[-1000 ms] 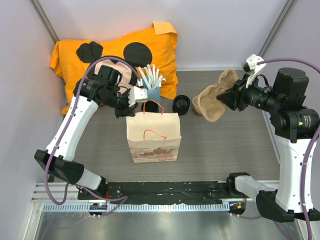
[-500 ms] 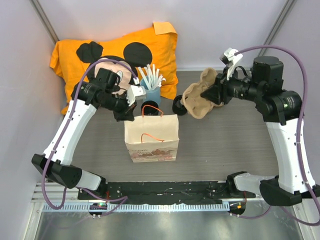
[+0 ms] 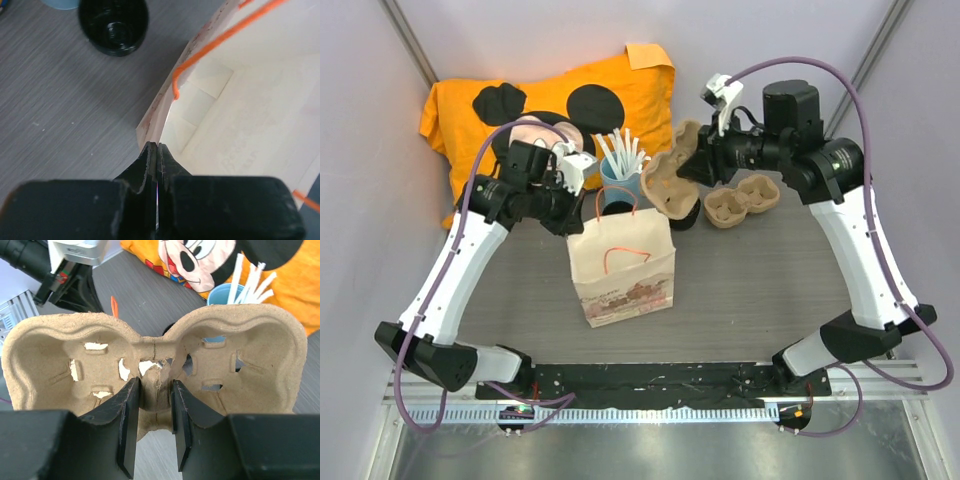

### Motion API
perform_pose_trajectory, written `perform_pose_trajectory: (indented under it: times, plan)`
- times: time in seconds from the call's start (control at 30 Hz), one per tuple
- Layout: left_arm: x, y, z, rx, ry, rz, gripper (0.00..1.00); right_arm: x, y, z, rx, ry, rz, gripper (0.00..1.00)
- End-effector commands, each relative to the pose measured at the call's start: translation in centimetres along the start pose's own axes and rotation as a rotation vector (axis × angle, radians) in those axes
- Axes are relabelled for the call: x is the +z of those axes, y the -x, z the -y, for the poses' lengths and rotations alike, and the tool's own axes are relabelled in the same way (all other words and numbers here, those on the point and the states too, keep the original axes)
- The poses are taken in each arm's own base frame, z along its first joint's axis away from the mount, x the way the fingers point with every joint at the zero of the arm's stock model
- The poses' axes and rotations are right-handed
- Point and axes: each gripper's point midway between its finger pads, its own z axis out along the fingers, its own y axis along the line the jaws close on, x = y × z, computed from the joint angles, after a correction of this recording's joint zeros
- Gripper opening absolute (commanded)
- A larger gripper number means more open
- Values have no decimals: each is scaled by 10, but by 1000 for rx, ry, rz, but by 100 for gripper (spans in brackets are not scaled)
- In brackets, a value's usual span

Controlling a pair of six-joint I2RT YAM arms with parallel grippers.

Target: Pack the takeout coffee

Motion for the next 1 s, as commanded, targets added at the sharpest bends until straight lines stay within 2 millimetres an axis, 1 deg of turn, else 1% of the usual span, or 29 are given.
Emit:
perform_pose_trajectory:
  times: [0.0,0.03,0.07,0.2,0.27,0.3,0.37,0.4,0.47,0.5,0.53,0.6,0.63,0.7,0.73,0.77,0.83,0.87,0.97]
  plan:
    - [-12,26,-22,-63,168,113,0,7,28,-14,-73,18,67,24]
    - [-13,28,-24,-70,176,116,0,7,34,-15,-86,15,80,23]
    - [-12,28,-27,-78,193,111,0,15,33,-16,-89,24,69,24]
    - [-19,36,-38,-92,257,137,0,21,44,-17,-123,19,96,23]
    - [-19,35,-44,-108,291,139,0,21,50,-16,-132,11,119,23]
    - [-20,34,-50,-143,321,150,0,24,54,-17,-140,10,135,24]
    - [-17,26,-56,-178,345,140,0,25,60,-17,-151,5,149,23]
    - [-18,27,-55,-182,342,155,0,27,62,-19,-156,7,154,23]
    - [-15,22,-53,-191,331,152,0,36,60,-20,-152,9,144,23]
    - [-16,24,-52,-196,329,163,0,42,59,-19,-150,5,142,22]
    - [-19,24,-53,-200,340,176,0,52,55,-24,-146,18,126,22]
    - [-18,21,-54,-211,344,181,0,62,56,-25,-133,2,132,21]
    - [-18,21,-52,-213,340,190,0,69,53,-31,-130,14,126,21]
    - [-17,19,-51,-230,336,203,0,76,56,-35,-119,8,137,21]
    - [-19,20,-47,-231,324,218,0,78,57,-35,-112,-8,140,21]
    - [-19,20,-46,-234,317,225,0,81,57,-40,-98,-4,142,21]
    - [-17,19,-45,-253,311,232,0,86,57,-41,-85,-14,147,21]
    - [-20,19,-44,-262,315,244,0,90,56,-47,-78,-3,143,21]
    - [-16,18,-39,-286,284,258,0,99,52,-55,-56,5,133,21]
